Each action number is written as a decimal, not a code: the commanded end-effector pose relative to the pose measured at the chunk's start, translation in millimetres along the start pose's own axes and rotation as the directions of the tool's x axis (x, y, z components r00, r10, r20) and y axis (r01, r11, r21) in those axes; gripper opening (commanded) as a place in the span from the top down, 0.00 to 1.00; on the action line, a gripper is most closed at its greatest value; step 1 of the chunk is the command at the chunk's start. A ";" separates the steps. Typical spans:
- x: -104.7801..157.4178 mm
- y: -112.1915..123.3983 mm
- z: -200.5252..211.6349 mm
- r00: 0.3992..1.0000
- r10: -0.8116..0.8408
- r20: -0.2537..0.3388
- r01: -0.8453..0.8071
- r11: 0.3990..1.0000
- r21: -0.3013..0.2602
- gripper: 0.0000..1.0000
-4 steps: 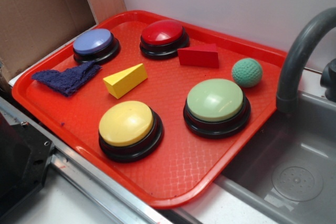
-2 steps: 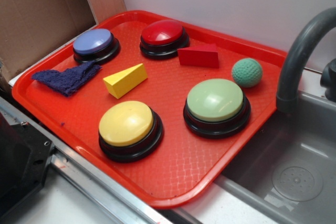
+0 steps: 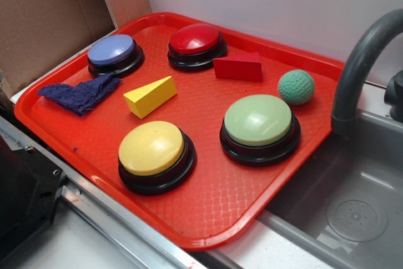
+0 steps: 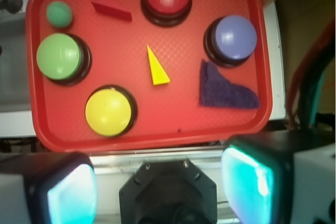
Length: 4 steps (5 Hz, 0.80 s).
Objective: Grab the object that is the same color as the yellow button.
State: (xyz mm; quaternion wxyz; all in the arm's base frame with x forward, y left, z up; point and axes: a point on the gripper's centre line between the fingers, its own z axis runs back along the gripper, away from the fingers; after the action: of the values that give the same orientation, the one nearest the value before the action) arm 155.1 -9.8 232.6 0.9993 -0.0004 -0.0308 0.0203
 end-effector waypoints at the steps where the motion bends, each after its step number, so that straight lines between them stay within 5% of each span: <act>1: 33.0 40.3 -37.5 0.975 -0.223 0.004 0.223 0.975 0.012 0.00; 3: 52.5 63.4 -87.7 0.979 -0.198 -0.050 0.202 0.977 0.068 0.00; 4: 63.7 45.9 -108.2 0.972 -0.218 -0.083 0.223 0.973 0.059 0.00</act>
State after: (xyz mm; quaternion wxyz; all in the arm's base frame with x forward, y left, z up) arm 220.2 38.9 120.1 0.9952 0.0328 0.0284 -0.0874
